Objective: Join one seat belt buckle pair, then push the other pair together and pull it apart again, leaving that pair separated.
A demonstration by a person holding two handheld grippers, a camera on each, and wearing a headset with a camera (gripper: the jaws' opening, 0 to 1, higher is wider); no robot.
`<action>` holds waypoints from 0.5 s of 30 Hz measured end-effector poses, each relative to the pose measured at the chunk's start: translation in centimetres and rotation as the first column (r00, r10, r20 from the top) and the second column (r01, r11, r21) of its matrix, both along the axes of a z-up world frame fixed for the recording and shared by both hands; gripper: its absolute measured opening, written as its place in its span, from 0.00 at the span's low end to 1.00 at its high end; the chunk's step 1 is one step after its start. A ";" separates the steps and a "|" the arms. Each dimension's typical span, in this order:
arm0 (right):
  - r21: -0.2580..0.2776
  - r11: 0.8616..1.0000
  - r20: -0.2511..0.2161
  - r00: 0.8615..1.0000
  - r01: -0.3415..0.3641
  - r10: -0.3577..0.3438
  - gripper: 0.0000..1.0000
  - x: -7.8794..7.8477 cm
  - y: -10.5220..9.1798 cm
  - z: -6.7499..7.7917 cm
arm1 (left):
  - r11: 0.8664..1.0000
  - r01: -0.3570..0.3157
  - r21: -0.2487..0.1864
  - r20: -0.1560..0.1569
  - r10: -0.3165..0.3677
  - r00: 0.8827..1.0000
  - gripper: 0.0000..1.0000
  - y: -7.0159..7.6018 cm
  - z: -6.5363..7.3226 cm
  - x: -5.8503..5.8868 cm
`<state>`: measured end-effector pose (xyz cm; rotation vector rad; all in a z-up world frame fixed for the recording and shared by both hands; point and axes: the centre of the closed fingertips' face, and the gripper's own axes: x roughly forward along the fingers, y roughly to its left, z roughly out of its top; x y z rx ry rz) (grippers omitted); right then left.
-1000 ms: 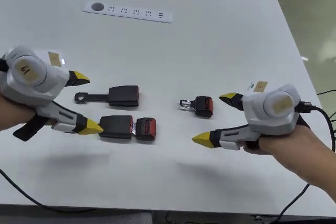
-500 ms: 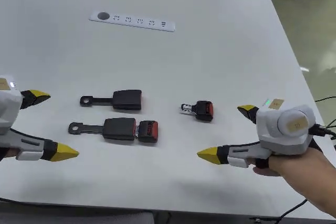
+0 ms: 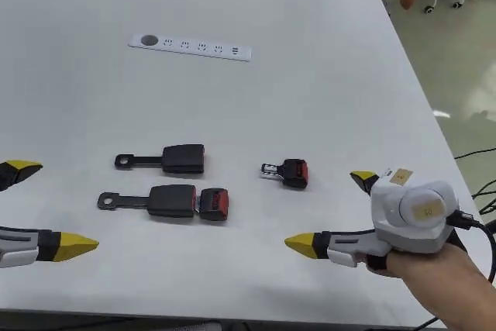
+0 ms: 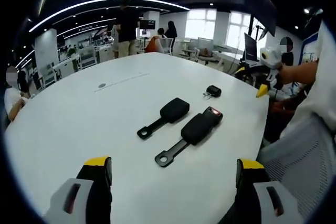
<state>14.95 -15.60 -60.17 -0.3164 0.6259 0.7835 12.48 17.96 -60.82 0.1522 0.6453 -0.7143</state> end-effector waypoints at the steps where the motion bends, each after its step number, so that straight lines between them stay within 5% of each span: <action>1: 0.005 1.000 0.014 1.000 -0.004 0.004 1.00 0.0 0.1 0.2 | 1.000 0.004 -0.002 0.024 -0.004 1.000 1.00 0.0 0.3 0.1; 15: 0.025 0.999 -0.006 1.000 0.022 -0.022 1.00 -0.5 0.1 -0.4 | 0.995 -0.038 -0.094 0.036 0.041 0.999 1.00 -1.1 1.5 0.2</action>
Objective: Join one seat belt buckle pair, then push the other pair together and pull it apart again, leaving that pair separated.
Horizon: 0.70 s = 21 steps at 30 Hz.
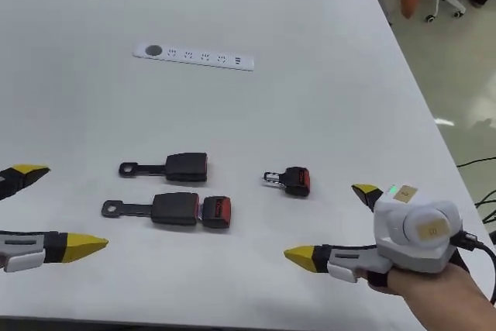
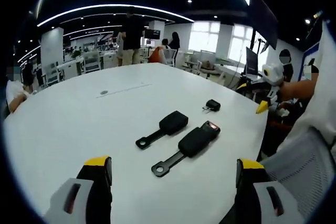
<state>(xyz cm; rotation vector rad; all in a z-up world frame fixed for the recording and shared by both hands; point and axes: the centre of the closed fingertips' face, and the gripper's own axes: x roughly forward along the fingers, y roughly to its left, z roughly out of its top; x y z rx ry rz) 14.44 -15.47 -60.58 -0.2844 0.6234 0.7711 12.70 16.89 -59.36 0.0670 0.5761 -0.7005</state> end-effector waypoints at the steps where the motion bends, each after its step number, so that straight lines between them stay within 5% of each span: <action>1: 0.002 1.000 -0.002 1.000 -0.001 0.001 1.00 -0.2 0.1 0.1 | 1.000 0.003 0.008 0.004 -0.003 1.000 1.00 0.0 0.0 0.0; 21: -0.005 1.000 0.009 1.000 0.001 -0.001 1.00 -0.5 0.0 0.2 | 0.999 0.019 0.030 0.003 -0.019 1.000 1.00 0.0 -0.3 -0.8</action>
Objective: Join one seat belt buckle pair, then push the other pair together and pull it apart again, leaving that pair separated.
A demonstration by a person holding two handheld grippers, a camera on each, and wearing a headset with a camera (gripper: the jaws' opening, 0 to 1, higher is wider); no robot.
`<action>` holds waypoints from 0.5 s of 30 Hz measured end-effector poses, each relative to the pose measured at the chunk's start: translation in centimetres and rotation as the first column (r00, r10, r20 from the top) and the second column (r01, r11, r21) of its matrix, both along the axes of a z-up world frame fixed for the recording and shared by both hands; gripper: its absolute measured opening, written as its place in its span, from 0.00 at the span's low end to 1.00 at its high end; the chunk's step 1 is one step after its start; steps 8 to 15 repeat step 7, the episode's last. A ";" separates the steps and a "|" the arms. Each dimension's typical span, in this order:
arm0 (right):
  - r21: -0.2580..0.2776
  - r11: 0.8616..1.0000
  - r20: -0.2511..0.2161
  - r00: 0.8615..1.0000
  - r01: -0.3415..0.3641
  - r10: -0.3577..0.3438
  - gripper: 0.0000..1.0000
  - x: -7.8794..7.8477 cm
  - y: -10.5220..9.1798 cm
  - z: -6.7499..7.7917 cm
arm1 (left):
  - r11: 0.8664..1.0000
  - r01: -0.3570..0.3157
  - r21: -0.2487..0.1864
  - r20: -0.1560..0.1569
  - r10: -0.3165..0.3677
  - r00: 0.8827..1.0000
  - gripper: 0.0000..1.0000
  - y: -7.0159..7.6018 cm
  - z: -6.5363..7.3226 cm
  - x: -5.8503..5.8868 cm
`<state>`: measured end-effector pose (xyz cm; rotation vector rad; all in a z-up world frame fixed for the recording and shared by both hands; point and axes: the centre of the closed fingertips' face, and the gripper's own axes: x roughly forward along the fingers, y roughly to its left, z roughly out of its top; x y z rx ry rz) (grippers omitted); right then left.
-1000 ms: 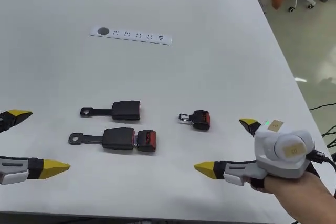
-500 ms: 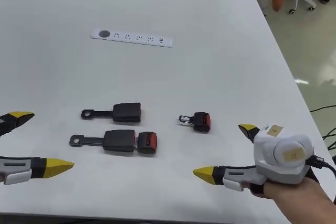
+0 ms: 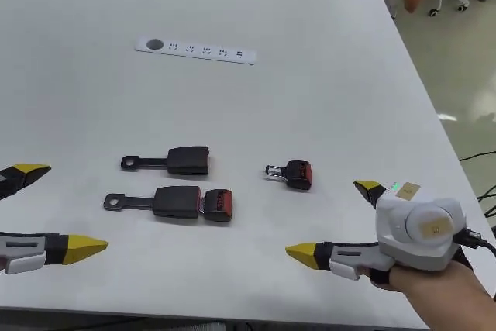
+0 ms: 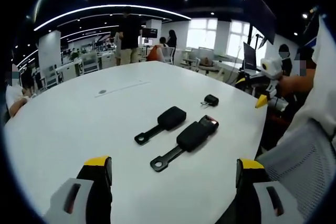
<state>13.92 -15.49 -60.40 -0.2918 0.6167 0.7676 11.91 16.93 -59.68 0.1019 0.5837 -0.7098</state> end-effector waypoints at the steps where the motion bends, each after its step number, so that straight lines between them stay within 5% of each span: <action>1: 0.002 1.000 0.000 1.000 0.003 -0.003 1.00 0.0 0.0 0.1 | 1.000 -0.003 -0.001 0.000 0.003 1.000 1.00 0.0 0.0 0.0; 15: 0.003 1.000 0.001 1.000 0.002 -0.002 1.00 0.2 0.1 0.2 | 1.000 -0.006 0.000 0.007 0.006 1.000 1.00 -0.1 0.2 0.0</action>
